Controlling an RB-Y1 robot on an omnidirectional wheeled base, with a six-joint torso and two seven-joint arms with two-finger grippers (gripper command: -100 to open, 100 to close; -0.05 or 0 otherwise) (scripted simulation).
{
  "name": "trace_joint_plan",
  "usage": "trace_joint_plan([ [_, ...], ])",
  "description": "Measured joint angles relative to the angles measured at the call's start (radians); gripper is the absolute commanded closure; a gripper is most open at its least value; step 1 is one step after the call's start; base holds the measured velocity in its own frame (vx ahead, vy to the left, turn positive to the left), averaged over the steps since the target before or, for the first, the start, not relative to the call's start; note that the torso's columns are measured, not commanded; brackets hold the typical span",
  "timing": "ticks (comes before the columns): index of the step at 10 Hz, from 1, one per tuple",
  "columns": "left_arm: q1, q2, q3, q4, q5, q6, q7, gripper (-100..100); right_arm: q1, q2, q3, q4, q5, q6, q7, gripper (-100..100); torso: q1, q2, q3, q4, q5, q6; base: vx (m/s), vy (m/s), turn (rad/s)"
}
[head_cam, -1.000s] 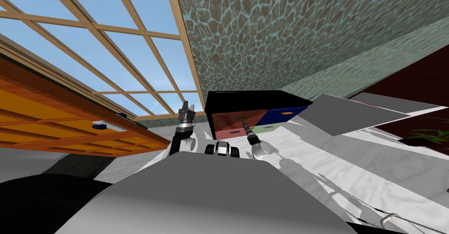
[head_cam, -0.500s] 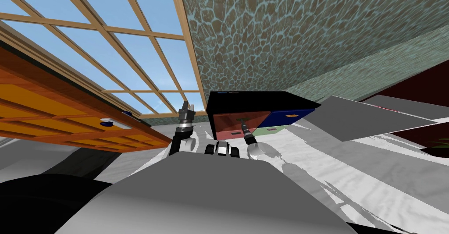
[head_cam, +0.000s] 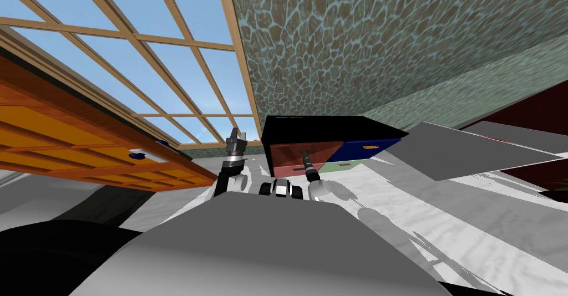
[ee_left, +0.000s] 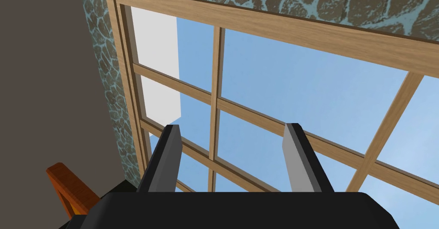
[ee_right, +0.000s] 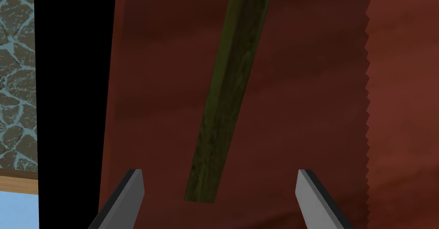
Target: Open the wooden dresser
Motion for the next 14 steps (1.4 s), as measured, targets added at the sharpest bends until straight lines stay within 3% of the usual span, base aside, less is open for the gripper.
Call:
trace_joint_plan([
  [1,0.000,0.000,0.000,0.000,0.000,0.000,0.000,0,0.000,0.000,0.000,0.000,0.000,0.000,0.000,100,0.000,0.000,0.000,0.000,0.000,0.000,0.000,0.000,0.000],
  [7,0.000,0.000,0.000,0.000,0.000,0.000,0.000,0,0.020,-0.023,0.019,-0.035,-0.005,-0.023,-0.018,100,0.000,-0.001,0.000,0.000,0.000,0.000,-0.157,-0.026,0.010],
  [8,0.000,0.000,0.000,0.000,0.000,0.000,0.000,0,0.021,-0.024,0.019,-0.035,-0.005,-0.024,-0.019,-100,0.001,-0.007,-0.004,-0.002,0.000,0.000,-0.015,0.000,-0.010],
  [14,0.000,0.000,0.000,0.000,0.000,0.000,0.000,0,0.022,-0.162,0.007,-0.015,-0.022,0.016,-0.012,-100,0.001,0.001,0.001,0.000,0.000,0.000,0.037,0.015,-0.022],
])
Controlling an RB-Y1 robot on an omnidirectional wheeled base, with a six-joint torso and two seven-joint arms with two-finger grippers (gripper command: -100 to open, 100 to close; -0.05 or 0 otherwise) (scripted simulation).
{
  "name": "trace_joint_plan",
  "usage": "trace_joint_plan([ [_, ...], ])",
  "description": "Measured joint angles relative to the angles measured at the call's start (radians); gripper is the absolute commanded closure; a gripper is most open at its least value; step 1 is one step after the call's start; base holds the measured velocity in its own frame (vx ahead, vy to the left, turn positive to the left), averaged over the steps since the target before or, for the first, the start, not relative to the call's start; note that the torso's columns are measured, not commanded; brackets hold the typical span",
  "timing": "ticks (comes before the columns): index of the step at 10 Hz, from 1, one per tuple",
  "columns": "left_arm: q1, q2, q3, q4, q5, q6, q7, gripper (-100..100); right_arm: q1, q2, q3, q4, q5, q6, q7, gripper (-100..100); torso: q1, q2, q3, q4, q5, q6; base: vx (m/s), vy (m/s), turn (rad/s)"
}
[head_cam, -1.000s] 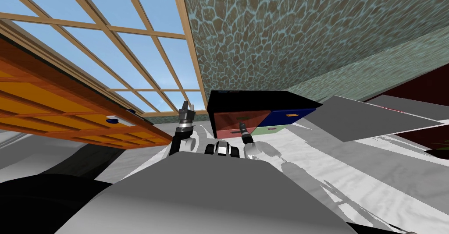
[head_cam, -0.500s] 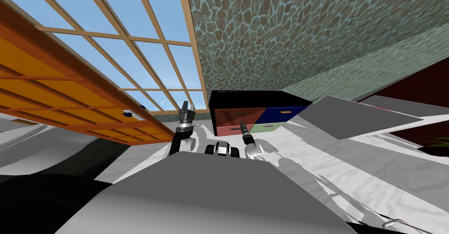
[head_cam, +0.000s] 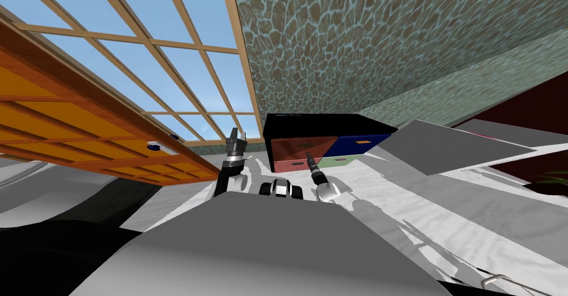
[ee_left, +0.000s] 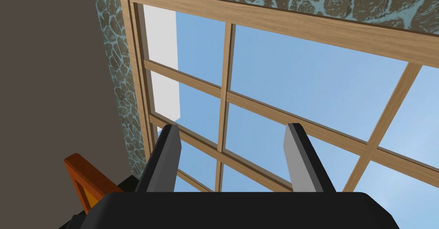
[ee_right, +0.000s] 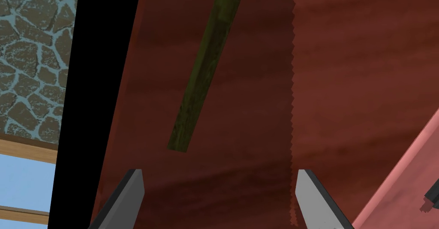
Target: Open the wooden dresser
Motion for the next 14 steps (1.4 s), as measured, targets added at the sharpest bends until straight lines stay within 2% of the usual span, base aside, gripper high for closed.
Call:
trace_joint_plan([
  [3,0.000,0.000,0.000,0.000,0.000,0.000,0.000,0,0.001,-0.038,-0.011,0.022,-0.024,0.049,0.001,-100,0.000,-0.002,-0.001,-0.001,0.000,0.000,0.067,0.034,-0.054],
  [8,0.000,0.000,0.000,0.000,0.000,0.000,0.000,0,0.006,-0.014,-0.033,0.058,-0.072,0.141,0.006,-100,-0.001,-0.001,-0.001,0.000,0.000,0.000,0.073,0.033,-0.044],
  [14,0.000,0.000,0.000,0.000,0.000,0.000,0.000,0,0.009,-0.044,-0.060,0.103,-0.131,0.252,0.012,-100,0.000,-0.001,-0.001,0.000,0.000,0.000,0.068,0.035,-0.046],
])
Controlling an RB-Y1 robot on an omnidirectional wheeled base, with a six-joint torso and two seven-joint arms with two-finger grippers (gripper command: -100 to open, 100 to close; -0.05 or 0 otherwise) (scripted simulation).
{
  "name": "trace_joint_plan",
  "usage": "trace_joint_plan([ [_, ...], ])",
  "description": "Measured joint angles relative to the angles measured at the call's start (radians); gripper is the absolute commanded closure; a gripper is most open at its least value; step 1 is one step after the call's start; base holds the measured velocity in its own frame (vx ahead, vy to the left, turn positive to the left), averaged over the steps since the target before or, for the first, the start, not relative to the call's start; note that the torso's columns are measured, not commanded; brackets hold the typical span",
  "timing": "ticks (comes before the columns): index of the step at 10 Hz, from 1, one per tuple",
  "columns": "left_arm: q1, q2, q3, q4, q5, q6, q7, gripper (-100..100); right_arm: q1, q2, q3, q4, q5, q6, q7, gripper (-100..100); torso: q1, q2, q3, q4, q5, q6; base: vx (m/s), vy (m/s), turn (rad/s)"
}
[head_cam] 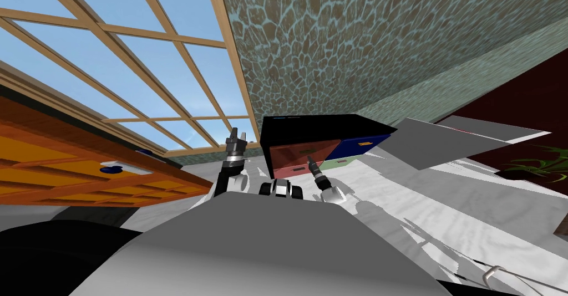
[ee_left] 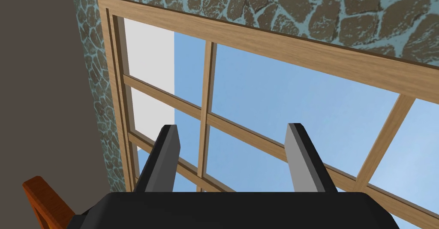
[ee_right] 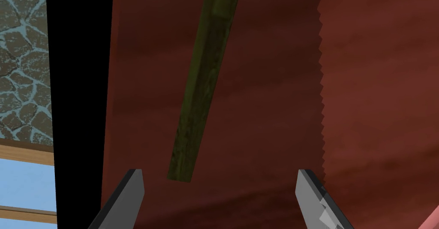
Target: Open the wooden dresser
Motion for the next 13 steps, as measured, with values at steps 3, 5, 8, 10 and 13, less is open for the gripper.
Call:
trace_joint_plan([
  [3,0.000,0.000,0.000,0.000,0.000,0.000,0.000,0,0.002,0.052,-0.016,0.023,-0.031,0.057,0.005,-100,-0.001,0.000,0.000,0.000,0.000,0.000,0.055,0.029,-0.035],
  [5,0.000,0.000,0.000,0.000,0.000,0.000,0.000,0,0.006,0.106,-0.015,0.019,-0.040,0.069,0.000,-100,-0.001,0.001,0.000,0.000,0.000,0.000,0.029,0.017,-0.018],
  [8,0.000,0.000,0.000,0.000,0.000,0.000,0.000,0,0.002,0.197,-0.023,0.034,-0.053,0.091,0.003,-100,-0.001,0.000,0.000,0.000,0.000,0.000,0.010,0.007,-0.006],
  [10,0.000,0.000,0.000,0.000,0.000,0.000,0.000,0,-0.003,0.197,-0.023,0.028,-0.052,0.082,-0.002,-100,0.000,-0.002,-0.001,0.000,0.000,0.000,0.038,0.022,0.037],
  [13,0.000,0.000,0.000,0.000,0.000,0.000,0.000,0,-0.002,0.193,-0.022,0.018,-0.054,0.079,-0.007,100,-0.002,0.005,0.003,0.000,-0.001,0.000,-0.080,-0.010,-0.004],
])
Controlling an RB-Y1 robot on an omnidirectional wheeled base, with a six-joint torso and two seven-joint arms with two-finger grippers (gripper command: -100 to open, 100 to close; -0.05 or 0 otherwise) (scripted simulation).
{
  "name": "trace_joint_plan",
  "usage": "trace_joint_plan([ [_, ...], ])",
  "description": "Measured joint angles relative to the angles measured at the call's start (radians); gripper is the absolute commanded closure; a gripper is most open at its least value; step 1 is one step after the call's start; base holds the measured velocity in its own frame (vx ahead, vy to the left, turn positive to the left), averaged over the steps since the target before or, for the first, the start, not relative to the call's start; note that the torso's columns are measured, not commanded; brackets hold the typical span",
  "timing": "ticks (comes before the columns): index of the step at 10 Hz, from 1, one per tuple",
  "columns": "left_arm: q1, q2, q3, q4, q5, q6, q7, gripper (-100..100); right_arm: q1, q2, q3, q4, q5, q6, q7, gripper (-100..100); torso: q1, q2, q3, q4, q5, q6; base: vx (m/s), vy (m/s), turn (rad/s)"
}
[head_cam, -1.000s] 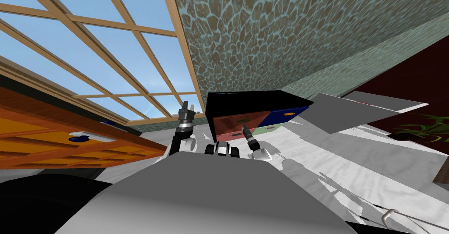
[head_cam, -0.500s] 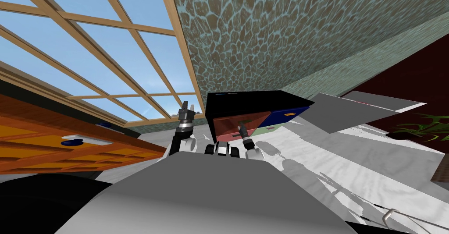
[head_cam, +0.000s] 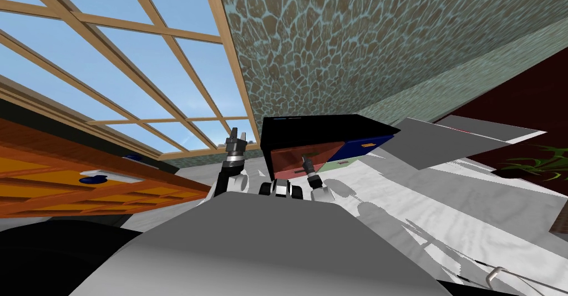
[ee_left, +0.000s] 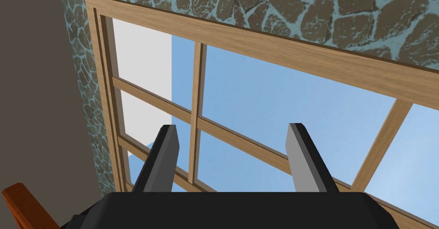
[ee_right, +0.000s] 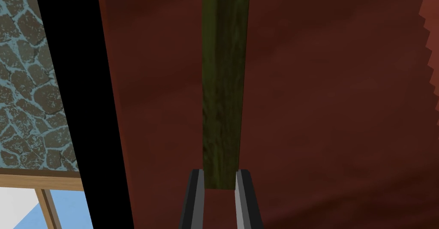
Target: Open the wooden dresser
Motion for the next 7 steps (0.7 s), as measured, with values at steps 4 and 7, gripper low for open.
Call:
trace_joint_plan([
  [4,0.000,0.000,0.000,0.000,0.000,0.000,0.000,0,0.017,-0.018,0.008,-0.019,-0.005,-0.006,-0.015,100,0.001,-0.003,-0.002,0.002,0.002,0.001,-0.152,-0.037,-0.002],
  [7,0.000,0.000,0.000,0.000,0.000,0.000,0.000,0,0.028,-0.026,0.011,-0.025,-0.009,-0.003,-0.020,100,0.000,-0.002,-0.002,0.001,0.001,0.001,-0.154,-0.032,-0.015],
])
